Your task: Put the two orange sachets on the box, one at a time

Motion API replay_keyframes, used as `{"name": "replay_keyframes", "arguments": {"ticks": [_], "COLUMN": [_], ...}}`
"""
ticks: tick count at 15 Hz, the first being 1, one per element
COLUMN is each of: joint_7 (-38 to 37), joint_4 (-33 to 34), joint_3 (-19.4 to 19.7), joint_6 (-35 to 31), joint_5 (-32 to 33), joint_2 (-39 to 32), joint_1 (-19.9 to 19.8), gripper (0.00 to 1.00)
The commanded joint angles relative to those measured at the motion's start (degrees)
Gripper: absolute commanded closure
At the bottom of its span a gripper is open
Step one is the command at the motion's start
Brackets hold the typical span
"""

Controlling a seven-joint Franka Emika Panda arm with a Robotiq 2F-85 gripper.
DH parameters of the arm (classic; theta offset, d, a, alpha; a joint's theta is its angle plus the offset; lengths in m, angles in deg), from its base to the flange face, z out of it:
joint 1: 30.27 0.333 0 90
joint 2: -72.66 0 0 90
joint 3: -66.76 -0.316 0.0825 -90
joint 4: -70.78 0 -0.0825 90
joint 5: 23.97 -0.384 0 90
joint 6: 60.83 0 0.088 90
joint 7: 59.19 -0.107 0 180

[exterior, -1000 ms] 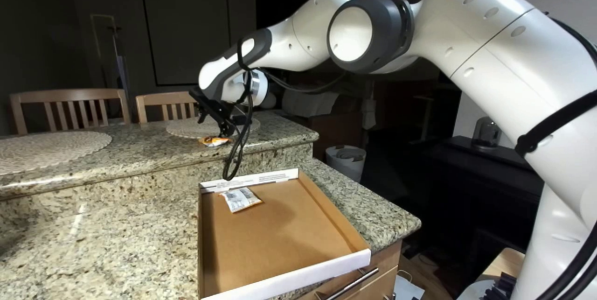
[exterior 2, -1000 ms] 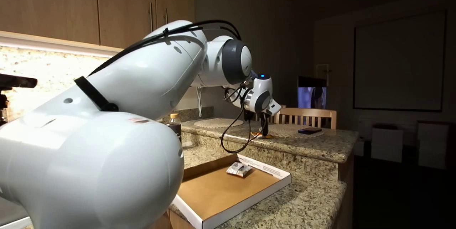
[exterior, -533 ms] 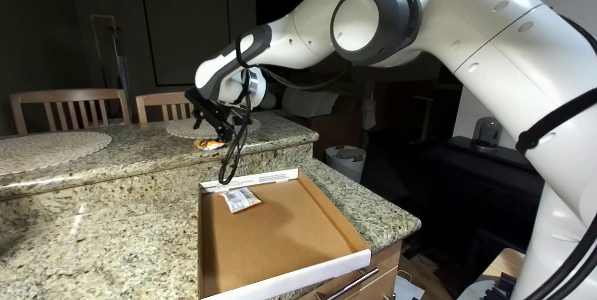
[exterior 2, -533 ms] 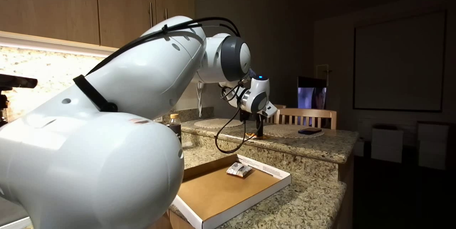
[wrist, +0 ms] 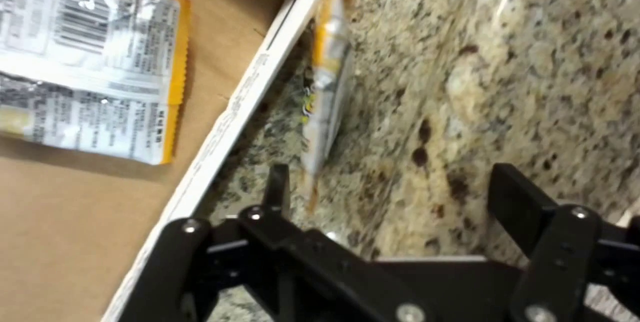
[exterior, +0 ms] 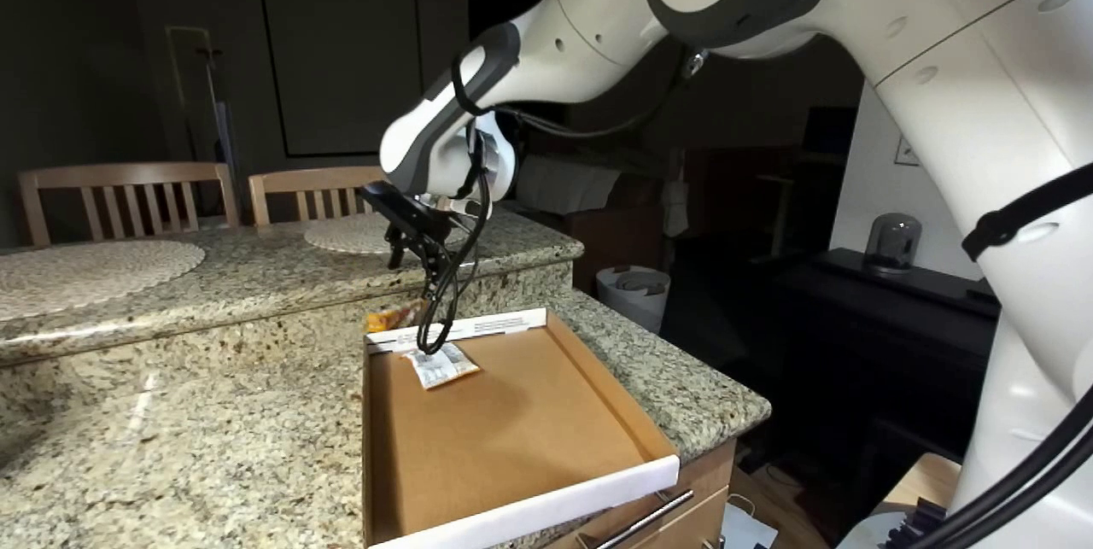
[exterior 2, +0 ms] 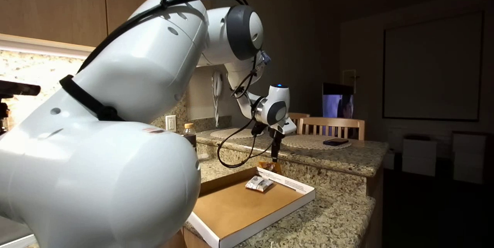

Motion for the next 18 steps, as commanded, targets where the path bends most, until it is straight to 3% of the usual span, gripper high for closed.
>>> {"name": "replay_keyframes", "arguments": {"ticks": [1, 4, 7, 10, 14, 18], "joint_7": [-10.3, -11.9, -7.4, -2.1, -1.0, -0.3], "joint_4": [-14.0, -22.6, -27.4, -25.7, -20.6, -14.9], "joint_3": [3.6, 2.8, -1.0, -5.4, -4.9, -5.1], "joint_6": [-4.0, -6.0, -7.2, -7.0, -10.3, -8.4], "joint_5": [1.9, 1.3, -1.4, -4.1, 0.8, 2.2], "joint_2": [9.4, 15.4, 18.6, 17.6, 13.3, 7.6], "joint_1": [1.5, -0.2, -2.7, -4.8, -3.3, -3.2], "gripper": [0.00, 0.00, 0.00, 0.00, 0.00, 0.00]}}
